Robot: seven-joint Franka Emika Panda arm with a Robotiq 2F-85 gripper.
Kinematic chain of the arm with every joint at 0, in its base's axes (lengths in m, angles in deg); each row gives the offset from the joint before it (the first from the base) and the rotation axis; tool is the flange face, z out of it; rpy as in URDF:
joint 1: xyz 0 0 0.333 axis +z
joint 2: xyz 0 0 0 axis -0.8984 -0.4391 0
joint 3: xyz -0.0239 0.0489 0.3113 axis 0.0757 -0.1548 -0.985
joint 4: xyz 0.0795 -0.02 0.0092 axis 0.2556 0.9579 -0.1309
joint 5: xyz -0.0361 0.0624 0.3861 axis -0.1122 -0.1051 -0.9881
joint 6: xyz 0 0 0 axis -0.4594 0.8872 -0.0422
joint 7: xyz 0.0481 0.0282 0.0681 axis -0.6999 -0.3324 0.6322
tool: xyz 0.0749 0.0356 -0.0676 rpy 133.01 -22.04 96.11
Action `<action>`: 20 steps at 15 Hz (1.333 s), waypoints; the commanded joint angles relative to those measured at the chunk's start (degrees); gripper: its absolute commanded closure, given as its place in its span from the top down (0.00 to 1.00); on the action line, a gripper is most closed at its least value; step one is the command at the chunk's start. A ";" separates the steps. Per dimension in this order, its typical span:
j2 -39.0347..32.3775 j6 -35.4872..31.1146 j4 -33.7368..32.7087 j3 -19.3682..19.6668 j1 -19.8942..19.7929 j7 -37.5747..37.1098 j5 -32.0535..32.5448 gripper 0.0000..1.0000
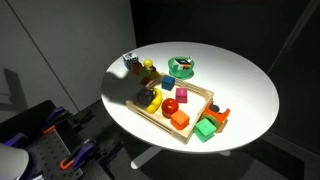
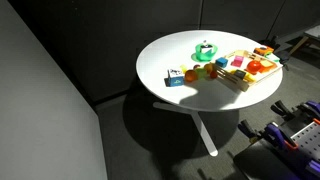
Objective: Put the lime green building block on the tray
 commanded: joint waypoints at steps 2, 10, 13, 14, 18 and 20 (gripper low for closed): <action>0.10 0.15 -0.14 0.55 0.67 -0.16 0.14 1.00; 0.12 0.15 -0.14 0.55 0.67 -0.16 0.14 1.00; -0.38 0.20 -0.53 0.52 0.76 -0.21 -0.12 1.00; -0.82 0.26 -0.81 0.49 0.85 -0.23 -0.30 1.00; -3.48 -0.17 -2.24 0.17 1.76 -0.19 -1.77 1.00; -4.82 -1.10 -2.60 -0.20 2.41 -0.38 -2.40 1.00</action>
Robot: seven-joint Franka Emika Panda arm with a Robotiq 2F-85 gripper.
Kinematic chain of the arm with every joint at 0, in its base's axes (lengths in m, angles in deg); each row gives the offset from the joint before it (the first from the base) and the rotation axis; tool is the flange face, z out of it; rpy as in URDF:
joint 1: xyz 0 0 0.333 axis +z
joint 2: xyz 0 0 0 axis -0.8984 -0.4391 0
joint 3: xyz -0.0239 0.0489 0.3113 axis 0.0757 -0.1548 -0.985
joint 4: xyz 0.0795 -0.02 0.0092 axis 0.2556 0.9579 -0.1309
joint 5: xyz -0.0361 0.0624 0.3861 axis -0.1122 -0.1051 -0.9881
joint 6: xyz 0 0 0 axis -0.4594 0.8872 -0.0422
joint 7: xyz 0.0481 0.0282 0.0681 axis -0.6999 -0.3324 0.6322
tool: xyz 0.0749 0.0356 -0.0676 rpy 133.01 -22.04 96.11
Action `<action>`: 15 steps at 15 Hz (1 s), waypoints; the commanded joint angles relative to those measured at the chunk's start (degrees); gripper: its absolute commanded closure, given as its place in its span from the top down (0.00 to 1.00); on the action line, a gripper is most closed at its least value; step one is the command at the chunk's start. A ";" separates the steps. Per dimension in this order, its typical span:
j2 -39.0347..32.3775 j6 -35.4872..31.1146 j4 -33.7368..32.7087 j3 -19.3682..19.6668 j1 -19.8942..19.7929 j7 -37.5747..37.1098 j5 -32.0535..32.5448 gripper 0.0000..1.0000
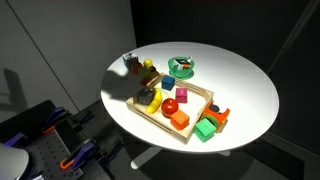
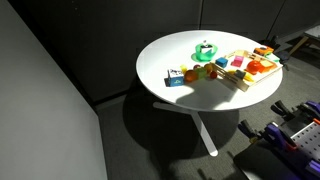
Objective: Put the lime green building block on the tray
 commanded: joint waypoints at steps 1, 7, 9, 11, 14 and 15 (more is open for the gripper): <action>-3.05 -1.32 -2.30 -0.33 1.20 -0.29 -1.99 1.00; -7.75 -7.50 -2.68 -1.66 2.63 -1.18 -5.06 1.00; -9.67 -9.10 -3.18 -2.06 2.80 -1.35 -6.55 1.00; -11.71 -10.43 -3.97 -2.45 2.92 -1.42 -8.28 1.00; -14.54 -12.51 -5.08 -3.15 2.99 -1.68 -10.18 1.00; -15.57 -13.19 -5.63 -3.44 3.04 -1.87 -10.63 1.00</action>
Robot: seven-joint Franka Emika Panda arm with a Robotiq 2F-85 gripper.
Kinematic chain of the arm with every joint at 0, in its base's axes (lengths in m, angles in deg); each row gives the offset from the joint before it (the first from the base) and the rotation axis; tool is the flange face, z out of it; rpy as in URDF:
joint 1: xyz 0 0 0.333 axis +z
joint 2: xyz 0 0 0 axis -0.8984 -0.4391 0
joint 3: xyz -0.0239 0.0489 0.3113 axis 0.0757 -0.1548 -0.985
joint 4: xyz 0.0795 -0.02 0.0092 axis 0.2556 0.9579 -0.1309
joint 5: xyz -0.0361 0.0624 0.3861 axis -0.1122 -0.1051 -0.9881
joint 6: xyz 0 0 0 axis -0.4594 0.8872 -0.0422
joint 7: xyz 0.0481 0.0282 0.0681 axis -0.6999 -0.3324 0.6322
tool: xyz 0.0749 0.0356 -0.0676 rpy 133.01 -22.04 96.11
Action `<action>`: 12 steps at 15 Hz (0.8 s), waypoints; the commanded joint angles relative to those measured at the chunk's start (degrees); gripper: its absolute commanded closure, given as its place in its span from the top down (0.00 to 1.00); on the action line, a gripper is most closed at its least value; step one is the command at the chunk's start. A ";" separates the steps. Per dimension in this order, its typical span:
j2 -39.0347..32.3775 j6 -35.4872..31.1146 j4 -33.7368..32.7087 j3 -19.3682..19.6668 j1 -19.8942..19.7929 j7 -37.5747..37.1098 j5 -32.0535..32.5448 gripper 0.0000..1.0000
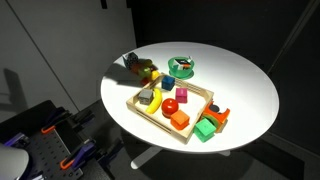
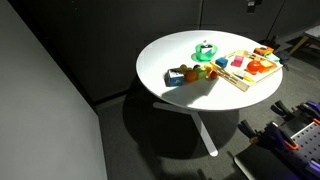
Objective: Put the lime green building block on the tray
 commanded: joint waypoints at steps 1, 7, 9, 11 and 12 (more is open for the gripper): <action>-4.19 -1.45 -3.72 -0.91 0.20 -1.45 -1.92 1.00; -10.90 -5.98 -6.99 -2.80 0.95 -4.06 -1.12 1.00; -13.22 -7.53 -7.75 -3.19 1.39 -6.42 -0.82 1.00; -15.32 -9.50 -8.10 -3.30 1.87 -9.55 -0.44 1.00; -16.35 -10.26 -8.35 -3.30 2.06 -10.97 -0.46 1.00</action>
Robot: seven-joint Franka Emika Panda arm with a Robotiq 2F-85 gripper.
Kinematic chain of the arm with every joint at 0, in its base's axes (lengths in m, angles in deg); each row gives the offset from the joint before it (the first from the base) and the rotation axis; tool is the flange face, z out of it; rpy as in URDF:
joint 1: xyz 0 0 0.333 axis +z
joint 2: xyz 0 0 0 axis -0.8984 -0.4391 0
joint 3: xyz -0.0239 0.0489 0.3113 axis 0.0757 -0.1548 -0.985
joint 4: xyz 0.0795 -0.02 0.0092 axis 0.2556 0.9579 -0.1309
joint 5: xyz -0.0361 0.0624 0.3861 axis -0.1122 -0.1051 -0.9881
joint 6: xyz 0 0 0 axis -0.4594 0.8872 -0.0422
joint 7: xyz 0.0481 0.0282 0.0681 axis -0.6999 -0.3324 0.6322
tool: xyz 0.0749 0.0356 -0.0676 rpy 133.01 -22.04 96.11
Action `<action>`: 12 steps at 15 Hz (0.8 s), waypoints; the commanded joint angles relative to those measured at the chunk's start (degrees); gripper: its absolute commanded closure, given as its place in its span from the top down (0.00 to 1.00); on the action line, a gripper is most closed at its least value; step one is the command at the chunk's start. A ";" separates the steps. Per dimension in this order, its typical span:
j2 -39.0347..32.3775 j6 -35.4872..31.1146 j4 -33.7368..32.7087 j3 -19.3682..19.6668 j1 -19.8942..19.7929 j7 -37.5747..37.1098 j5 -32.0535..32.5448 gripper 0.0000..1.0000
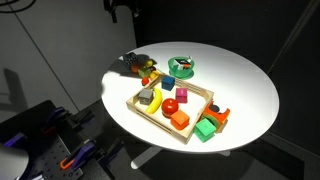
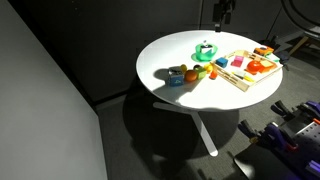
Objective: Put the lime green building block on the tray
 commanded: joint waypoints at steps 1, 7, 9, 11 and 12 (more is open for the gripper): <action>-4.45 -1.88 -2.87 -0.23 0.52 -5.77 0.54 1.00; -10.36 -4.32 -4.62 0.38 0.64 -11.40 0.15 1.00; -11.67 -5.21 -5.14 0.60 0.44 -12.12 -0.33 1.00; -12.21 -5.89 -5.51 0.89 0.43 -12.75 -0.23 1.00; -11.97 -5.73 -5.56 1.35 0.71 -13.92 0.77 1.00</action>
